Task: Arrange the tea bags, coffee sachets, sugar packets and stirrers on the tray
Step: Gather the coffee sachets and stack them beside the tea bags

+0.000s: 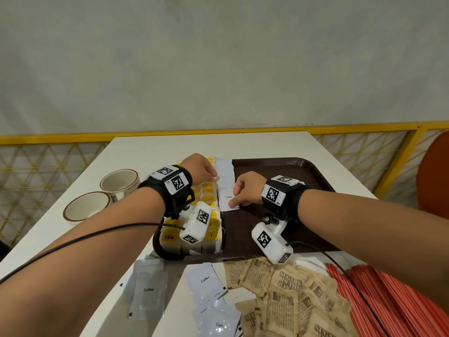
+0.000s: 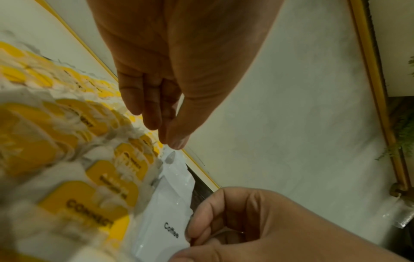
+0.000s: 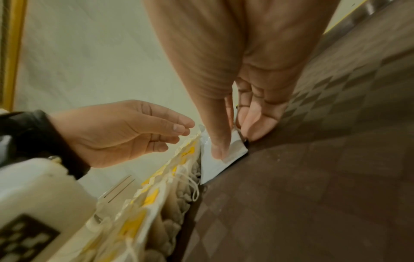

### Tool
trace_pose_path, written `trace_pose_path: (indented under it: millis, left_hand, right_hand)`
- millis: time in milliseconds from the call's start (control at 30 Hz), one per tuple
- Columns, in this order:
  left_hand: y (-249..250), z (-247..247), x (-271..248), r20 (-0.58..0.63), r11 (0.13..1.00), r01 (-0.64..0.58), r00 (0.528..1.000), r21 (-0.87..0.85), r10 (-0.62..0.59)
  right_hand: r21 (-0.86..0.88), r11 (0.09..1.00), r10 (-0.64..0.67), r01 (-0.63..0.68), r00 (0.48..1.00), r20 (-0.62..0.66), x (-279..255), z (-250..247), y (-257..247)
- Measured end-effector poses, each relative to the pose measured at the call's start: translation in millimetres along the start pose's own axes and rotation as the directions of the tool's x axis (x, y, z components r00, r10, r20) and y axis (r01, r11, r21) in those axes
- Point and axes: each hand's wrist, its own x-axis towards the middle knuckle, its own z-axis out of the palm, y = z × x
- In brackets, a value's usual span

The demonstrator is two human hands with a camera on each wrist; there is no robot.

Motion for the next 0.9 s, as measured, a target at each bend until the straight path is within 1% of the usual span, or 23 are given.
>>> trace_pose_path:
  millis: [100, 200, 267, 333, 367, 433, 533, 567, 633, 733, 800, 900]
  left_hand:
    - [-2, -1, -1, 0.006, 1.000, 0.002, 1.000, -0.007, -0.002]
    - [-5, -4, -5, -0.015, 0.999, 0.006, 1.000, -0.037, -0.006]
    - [-8, -6, -7, -0.034, 0.997, 0.018, 0.999, -0.071, -0.020]
    - [-10, -8, -10, -0.054, 0.991, 0.043, 0.997, -0.130, -0.050]
    - [-11, -9, -11, -0.069, 0.984, 0.051, 0.996, -0.169, -0.064]
    - [-11, -11, -14, -0.100, 0.964, 0.067, 0.990, -0.258, -0.096]
    - [-13, -13, -23, -0.106, 0.917, 0.128, 0.978, -0.377, -0.180]
    - [-12, -14, -27, -0.105, 0.910, 0.155, 0.972, -0.384, -0.209]
    - [-16, -16, -33, -0.082, 0.911, 0.194, 0.968, -0.364, -0.239]
    - [-21, -18, -42, -0.060, 0.893, 0.264, 0.950, -0.364, -0.305]
    - [-26, -16, -44, -0.019, 0.885, 0.289, 0.948, -0.366, -0.317]
    - [-28, -14, -49, 0.049, 0.878, 0.340, 0.938, -0.337, -0.344]
  right_hand:
    - [0.076, 0.997, -0.001, 0.000, 1.000, 0.006, -9, -1, 3]
    - [0.176, 0.984, -0.007, 0.007, 1.000, 0.002, -16, -2, 8]
    - [0.259, 0.966, 0.025, -0.016, 0.999, -0.035, -17, -2, 10]
    - [0.336, 0.940, 0.092, -0.064, 0.993, -0.071, -14, -2, 9]
    - [0.342, 0.935, 0.121, -0.093, 0.991, -0.061, -14, -2, 6]
    - [0.334, 0.933, 0.153, -0.135, 0.988, -0.027, -8, 1, 0]
    - [0.340, 0.924, 0.185, -0.178, 0.983, 0.012, -2, 9, -8]
    - [0.334, 0.924, 0.190, -0.185, 0.982, 0.018, -1, 12, -10]
    - [0.264, 0.946, 0.189, -0.187, 0.982, 0.020, 3, 14, -12]
    - [0.208, 0.955, 0.219, -0.210, 0.976, -0.020, 7, 11, -11]
    - [0.164, 0.967, 0.209, -0.198, 0.976, -0.057, 9, 7, -12]
    - [0.109, 0.967, 0.235, -0.229, 0.971, -0.041, 13, 4, -21]
